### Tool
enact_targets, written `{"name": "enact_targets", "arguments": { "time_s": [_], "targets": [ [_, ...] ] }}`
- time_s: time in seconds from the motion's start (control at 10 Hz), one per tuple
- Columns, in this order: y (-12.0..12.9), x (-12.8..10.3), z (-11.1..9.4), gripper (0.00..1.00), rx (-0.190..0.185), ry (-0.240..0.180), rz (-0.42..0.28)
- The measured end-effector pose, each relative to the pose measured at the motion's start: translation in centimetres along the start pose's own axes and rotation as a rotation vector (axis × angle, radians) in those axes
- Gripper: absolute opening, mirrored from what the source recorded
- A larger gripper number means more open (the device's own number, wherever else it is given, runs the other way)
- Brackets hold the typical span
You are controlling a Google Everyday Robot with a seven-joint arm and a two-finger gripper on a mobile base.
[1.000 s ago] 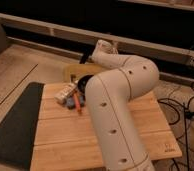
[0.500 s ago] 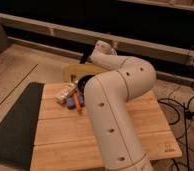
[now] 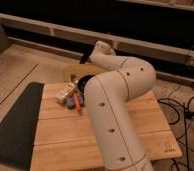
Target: Place the eraser in the ceramic cup
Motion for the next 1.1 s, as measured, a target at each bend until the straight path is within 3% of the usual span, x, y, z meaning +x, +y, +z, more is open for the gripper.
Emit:
{"name": "enact_targets", "arguments": {
  "time_s": [0.4,0.6,1.1],
  "targets": [
    [-0.3,0.5,-0.6,0.63,-0.012,0.002,-0.007],
    [-0.8,0.7,-0.6,0.77,-0.005,0.003,-0.005],
    [-2.1,1.0,-0.4,0.80,0.029,0.006,0.006]
  ]
}}
